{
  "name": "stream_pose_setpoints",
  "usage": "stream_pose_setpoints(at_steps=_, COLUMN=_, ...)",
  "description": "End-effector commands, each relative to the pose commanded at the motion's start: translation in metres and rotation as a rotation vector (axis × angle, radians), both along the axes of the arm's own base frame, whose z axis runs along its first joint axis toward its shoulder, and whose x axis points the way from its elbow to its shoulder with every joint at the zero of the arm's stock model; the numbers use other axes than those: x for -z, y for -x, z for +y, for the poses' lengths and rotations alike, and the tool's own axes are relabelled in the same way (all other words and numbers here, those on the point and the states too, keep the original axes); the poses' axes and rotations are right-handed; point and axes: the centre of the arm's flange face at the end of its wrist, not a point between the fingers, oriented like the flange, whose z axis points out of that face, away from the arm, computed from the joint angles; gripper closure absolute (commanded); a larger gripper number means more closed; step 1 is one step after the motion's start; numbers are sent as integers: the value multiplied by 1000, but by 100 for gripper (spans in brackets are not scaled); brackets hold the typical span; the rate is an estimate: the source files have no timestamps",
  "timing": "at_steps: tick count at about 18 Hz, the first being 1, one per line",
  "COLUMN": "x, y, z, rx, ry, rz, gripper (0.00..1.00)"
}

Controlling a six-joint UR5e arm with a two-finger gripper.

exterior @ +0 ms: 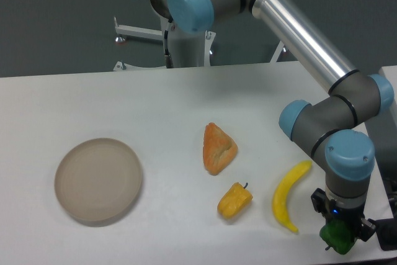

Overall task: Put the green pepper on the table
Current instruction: 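Close the gripper on the green pepper beside the banana, then lift the green pepper and carry it toward the bread roll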

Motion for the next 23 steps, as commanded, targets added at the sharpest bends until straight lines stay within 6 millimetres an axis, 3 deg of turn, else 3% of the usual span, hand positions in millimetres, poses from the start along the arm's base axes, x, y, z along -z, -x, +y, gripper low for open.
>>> stream_pose_setpoints(at_steps=5, x=-3, y=-6, z=2, rx=7, ry=2, rz=-4, gripper=53)
stream_pose_setpoints(at_steps=12, x=-39, y=-35, z=-16, rx=32, ry=-13, rz=-59, gripper=53)
stream_pose_setpoints(at_steps=18, x=-80, y=-69, z=-40, rx=55, ry=18, rz=-158, gripper=53)
stream_pose_setpoints(at_steps=23, x=-86, y=-99, z=-78, rx=93, ry=20, rz=-234, gripper=53)
